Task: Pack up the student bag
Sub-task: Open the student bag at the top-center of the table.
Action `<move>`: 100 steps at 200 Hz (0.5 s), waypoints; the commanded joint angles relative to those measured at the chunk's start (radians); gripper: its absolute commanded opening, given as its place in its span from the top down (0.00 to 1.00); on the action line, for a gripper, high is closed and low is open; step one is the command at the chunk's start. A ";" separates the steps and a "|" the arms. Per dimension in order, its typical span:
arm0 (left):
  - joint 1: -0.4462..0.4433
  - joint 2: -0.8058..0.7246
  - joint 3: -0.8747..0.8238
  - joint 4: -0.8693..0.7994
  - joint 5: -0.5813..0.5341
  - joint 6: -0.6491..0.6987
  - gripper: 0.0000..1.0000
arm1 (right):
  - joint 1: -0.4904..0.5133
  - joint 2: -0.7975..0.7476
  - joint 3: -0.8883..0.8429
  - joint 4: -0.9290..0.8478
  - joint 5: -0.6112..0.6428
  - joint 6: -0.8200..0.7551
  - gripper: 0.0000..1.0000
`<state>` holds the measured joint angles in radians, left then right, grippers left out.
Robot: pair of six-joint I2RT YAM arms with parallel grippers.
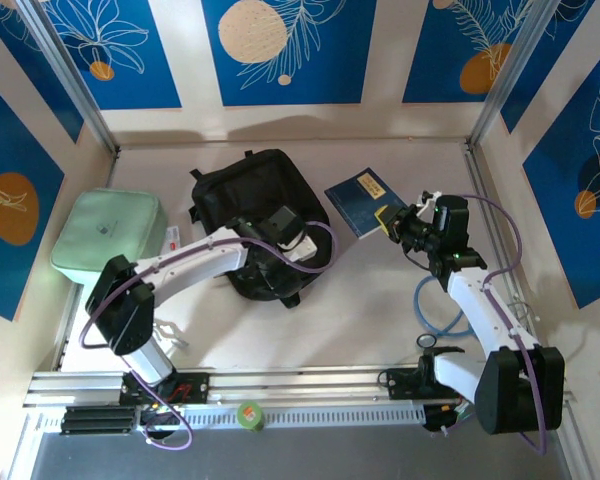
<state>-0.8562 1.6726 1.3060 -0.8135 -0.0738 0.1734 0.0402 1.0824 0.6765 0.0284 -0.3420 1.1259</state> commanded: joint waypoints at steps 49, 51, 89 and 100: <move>-0.033 0.135 0.120 -0.076 -0.129 0.094 0.18 | -0.035 -0.035 -0.017 0.004 -0.054 -0.010 0.94; -0.033 0.138 0.122 -0.076 -0.132 0.095 0.18 | -0.036 -0.034 -0.016 0.005 -0.055 -0.010 0.94; -0.048 0.155 0.137 -0.051 -0.236 0.113 0.28 | -0.052 -0.035 -0.017 -0.004 -0.063 -0.008 0.94; -0.050 0.149 0.137 -0.039 -0.255 0.118 0.30 | -0.058 -0.036 -0.019 -0.006 -0.063 -0.008 0.94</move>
<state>-0.8921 1.8194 1.4120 -0.8532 -0.2359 0.2626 -0.0048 1.0695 0.6670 0.0120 -0.3710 1.1263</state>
